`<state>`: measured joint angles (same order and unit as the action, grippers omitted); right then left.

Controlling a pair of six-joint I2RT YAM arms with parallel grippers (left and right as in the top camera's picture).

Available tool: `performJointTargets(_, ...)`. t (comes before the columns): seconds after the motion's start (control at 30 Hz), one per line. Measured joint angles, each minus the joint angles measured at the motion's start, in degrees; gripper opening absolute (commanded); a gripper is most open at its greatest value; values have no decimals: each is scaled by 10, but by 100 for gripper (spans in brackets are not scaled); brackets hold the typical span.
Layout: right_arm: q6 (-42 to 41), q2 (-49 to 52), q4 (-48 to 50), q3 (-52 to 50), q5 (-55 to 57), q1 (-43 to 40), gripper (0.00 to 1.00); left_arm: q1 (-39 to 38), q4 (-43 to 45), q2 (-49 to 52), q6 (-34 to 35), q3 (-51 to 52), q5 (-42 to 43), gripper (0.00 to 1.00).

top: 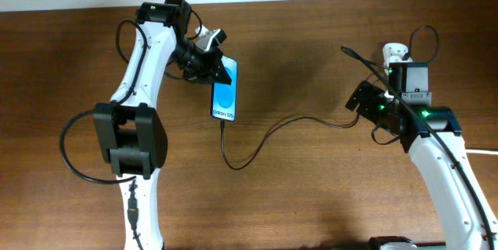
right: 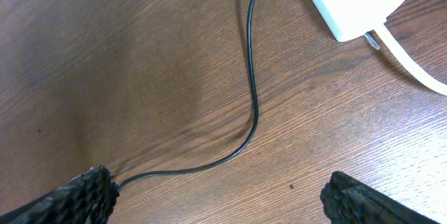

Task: Plug charger to phone and switch on socket
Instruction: 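Lower the phone flat onto the table with the left gripper and release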

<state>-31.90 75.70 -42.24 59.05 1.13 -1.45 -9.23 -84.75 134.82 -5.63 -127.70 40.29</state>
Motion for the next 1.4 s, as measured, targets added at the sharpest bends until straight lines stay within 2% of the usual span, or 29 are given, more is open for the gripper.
performJointTargets(0.17,0,0,0,0,0,0,98,1,-44,0,-28,0,50,0)
performJointTargets(0.47,0,0,0,0,0,0,98,10,3,7,-38,0,49,0)
performJointTargets(0.6,0,0,0,0,0,0,98,10,30,71,-24,1,48,0)
performJointTargets(0.73,0,0,0,0,0,0,98,22,82,80,23,3,19,0)
performJointTargets(0.87,0,0,0,0,0,0,98,27,87,86,33,3,-3,0)
performJointTargets(1.1,0,0,0,0,0,0,98,26,85,132,42,3,8,1)
performJointTargets(1.17,0,0,0,0,0,0,98,26,85,133,45,3,5,30)
performJointTargets(1.2,0,0,0,0,0,0,98,26,86,133,45,3,-6,36)
performJointTargets(1.27,0,0,0,0,2,0,98,26,90,134,46,3,-39,43)
performJointTargets(1.4,0,0,0,0,2,0,98,26,90,134,46,3,-39,46)
